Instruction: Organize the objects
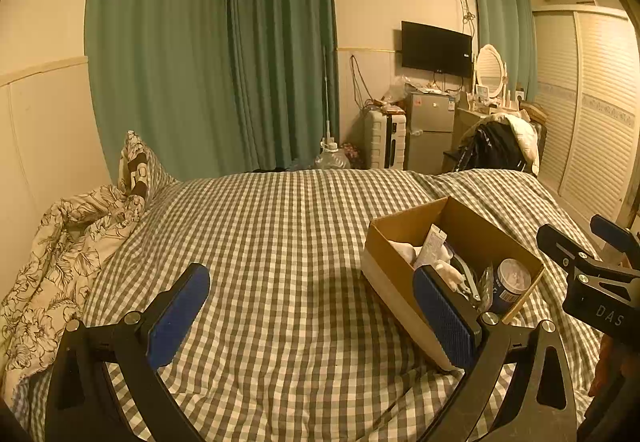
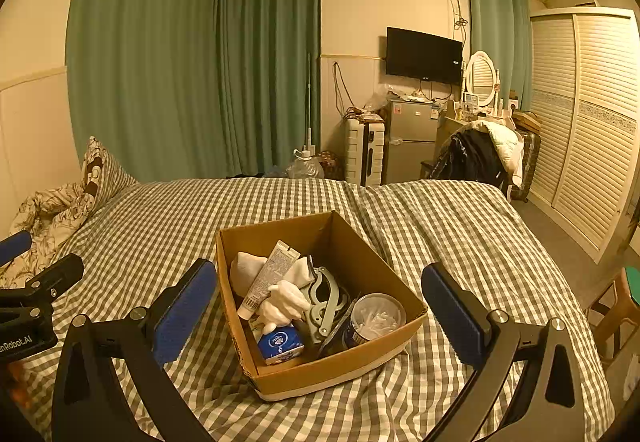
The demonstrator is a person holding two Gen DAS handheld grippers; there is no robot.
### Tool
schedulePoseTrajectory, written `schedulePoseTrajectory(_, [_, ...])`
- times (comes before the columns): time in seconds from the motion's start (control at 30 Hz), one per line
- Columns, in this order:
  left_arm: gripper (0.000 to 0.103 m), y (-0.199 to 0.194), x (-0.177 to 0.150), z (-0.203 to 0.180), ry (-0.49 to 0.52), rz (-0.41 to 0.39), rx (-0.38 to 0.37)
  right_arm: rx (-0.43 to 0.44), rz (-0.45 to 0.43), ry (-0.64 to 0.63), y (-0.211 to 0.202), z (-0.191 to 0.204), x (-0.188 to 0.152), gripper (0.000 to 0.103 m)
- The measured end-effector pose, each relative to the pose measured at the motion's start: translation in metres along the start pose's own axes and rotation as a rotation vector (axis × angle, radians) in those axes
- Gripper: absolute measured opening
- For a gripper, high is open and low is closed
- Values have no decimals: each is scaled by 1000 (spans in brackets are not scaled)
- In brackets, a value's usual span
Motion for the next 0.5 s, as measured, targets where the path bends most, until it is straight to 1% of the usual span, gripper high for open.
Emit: schedulePoseTrajectory(0.5, [103,0,-3,-1,-1,9,-5,5,7,-1,1,0,-4,103])
Point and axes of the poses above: each gripper's, at about its wrist camera, not at the fingertips, and y roughly the way its jaws point, z to its left, x to its top, the point moved 5 cm from there along y, roughly the way its jaws point, and after that the axes turned 14 degrees about -y, right-handed, at the moved point
